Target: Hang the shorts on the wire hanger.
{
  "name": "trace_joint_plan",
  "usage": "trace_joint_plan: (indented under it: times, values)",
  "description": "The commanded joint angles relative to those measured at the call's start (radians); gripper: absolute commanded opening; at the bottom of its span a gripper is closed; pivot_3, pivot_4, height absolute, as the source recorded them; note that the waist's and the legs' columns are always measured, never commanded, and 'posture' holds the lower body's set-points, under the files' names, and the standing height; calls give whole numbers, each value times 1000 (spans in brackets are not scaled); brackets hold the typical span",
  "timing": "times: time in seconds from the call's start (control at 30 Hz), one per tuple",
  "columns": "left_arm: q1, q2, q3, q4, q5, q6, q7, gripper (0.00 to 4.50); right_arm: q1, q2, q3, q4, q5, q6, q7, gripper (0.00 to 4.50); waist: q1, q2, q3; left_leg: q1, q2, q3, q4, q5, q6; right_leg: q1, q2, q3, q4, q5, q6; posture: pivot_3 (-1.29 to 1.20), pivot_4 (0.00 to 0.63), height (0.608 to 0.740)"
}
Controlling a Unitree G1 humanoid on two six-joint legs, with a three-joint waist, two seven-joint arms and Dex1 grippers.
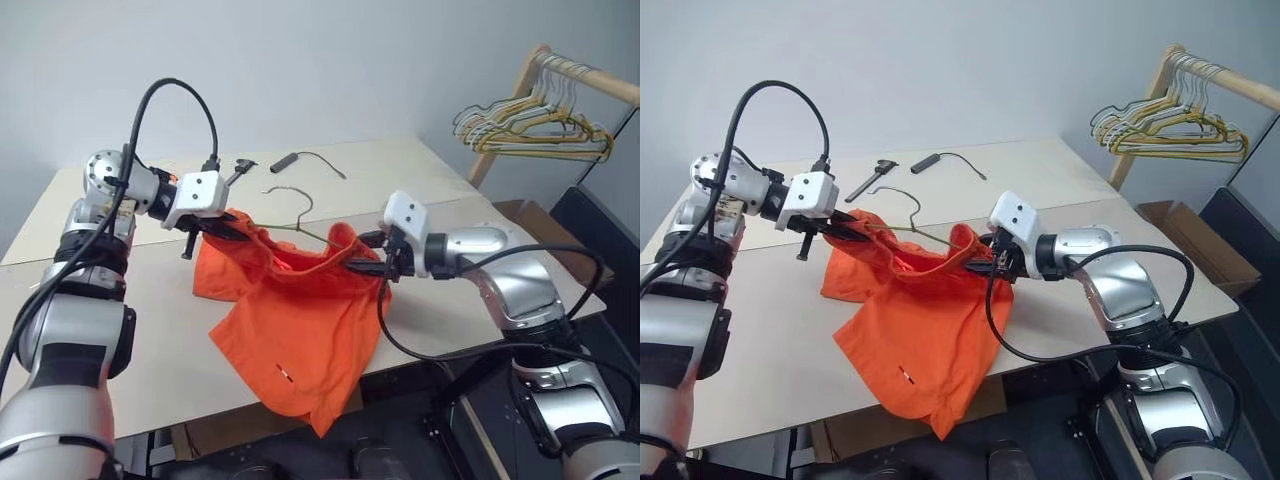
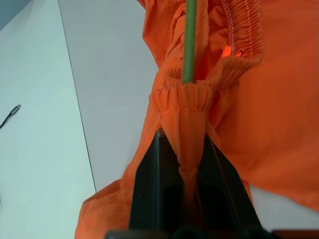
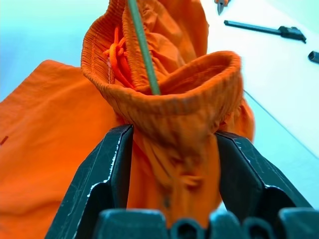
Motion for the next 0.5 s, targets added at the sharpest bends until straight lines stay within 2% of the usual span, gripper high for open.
trace_joint_plan:
  times: [0.03,0.13,0.33,0.37,0.5]
  values:
    - [-28,1,26,-19,-27,8,-4,0,-47,0,8,8,-10,-27,8,2779,-1,0,0,0,0,0,0,0,0,0,0,0,0,0,0,-121,0,740]
    - [-24,5,30,-19,-27,8,-4,0,-55,-4,24,34,-37,-33,0,2209,-1,0,0,0,0,0,0,0,0,0,0,0,0,0,0,-117,0,740]
    - [-15,11,47,-5,-13,1,-4,0,-54,-5,23,51,-54,-35,-15,133,0,0,0,0,0,0,0,0,0,0,0,0,0,0,0,-117,0,740]
    - [-13,9,52,-3,-15,3,-4,0,-54,-5,23,50,-55,-36,-17,10,0,0,0,0,0,0,0,0,0,0,0,0,0,0,0,-118,0,740]
    - [-11,-5,77,7,-30,-4,1,0,-48,-4,23,42,-59,-42,-31,10,0,0,0,0,0,0,0,0,0,0,0,0,0,0,0,-121,0,740]
